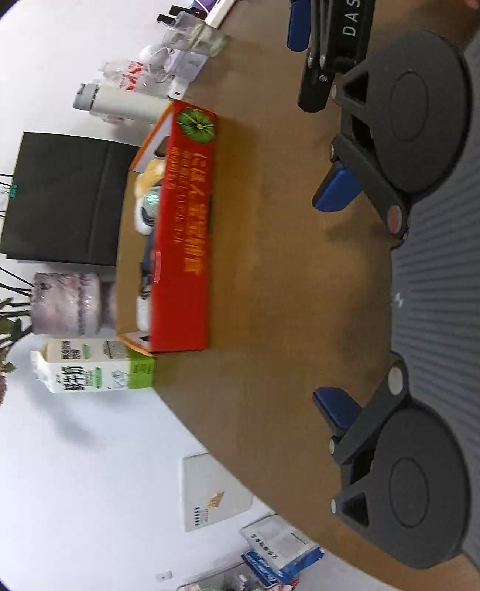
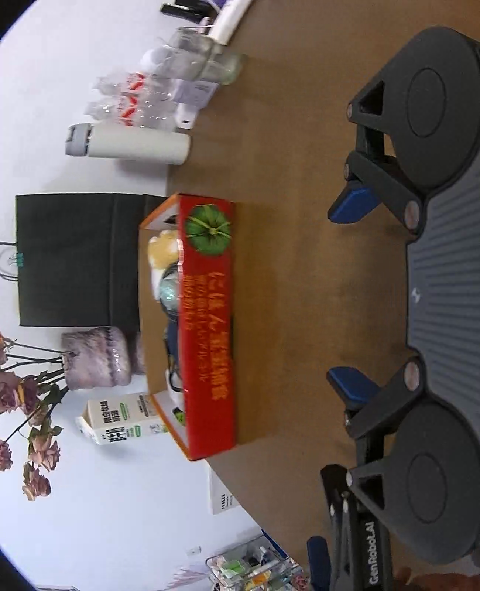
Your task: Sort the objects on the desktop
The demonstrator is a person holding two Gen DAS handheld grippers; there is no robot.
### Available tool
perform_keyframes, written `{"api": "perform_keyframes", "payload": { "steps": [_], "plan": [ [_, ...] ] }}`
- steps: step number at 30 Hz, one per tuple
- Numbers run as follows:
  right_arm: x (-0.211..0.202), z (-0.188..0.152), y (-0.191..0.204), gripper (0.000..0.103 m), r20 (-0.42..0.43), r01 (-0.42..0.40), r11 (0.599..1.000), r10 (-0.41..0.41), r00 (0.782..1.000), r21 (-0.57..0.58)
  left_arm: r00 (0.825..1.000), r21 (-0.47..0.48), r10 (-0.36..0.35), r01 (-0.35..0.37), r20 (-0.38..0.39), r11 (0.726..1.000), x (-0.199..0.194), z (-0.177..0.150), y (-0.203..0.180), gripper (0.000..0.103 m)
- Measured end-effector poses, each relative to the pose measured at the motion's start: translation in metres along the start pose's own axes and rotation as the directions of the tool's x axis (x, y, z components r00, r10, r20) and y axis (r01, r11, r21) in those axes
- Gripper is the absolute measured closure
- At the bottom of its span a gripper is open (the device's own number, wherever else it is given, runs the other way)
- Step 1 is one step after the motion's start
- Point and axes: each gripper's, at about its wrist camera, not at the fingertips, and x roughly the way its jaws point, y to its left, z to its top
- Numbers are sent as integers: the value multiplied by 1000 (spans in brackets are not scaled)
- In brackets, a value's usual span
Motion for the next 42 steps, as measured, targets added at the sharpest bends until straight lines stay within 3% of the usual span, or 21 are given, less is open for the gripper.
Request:
{"api": "perform_keyframes", "payload": {
  "steps": [7, 11, 19, 42],
  "plan": [
    [-3, -26, 10, 18, -48, 2, 1000, -3, 999, -18, 998, 38, 52, -51, -24, 998, -5, -24, 1, 0],
    [-6, -33, 17, 16, -45, 13, 999, -15, 999, -52, 999, 56, 42, -41, -10, 998, -9, -30, -2, 0],
    [-2, -37, 11, 0, -26, -3, 999, 1, 1000, -50, 999, 29, 29, -29, -14, 999, -7, -29, -1, 0],
    [0, -36, 12, 0, -29, 1, 998, -3, 1000, -55, 999, 28, 29, -29, -15, 999, -7, -29, -1, 0]
  ]
}}
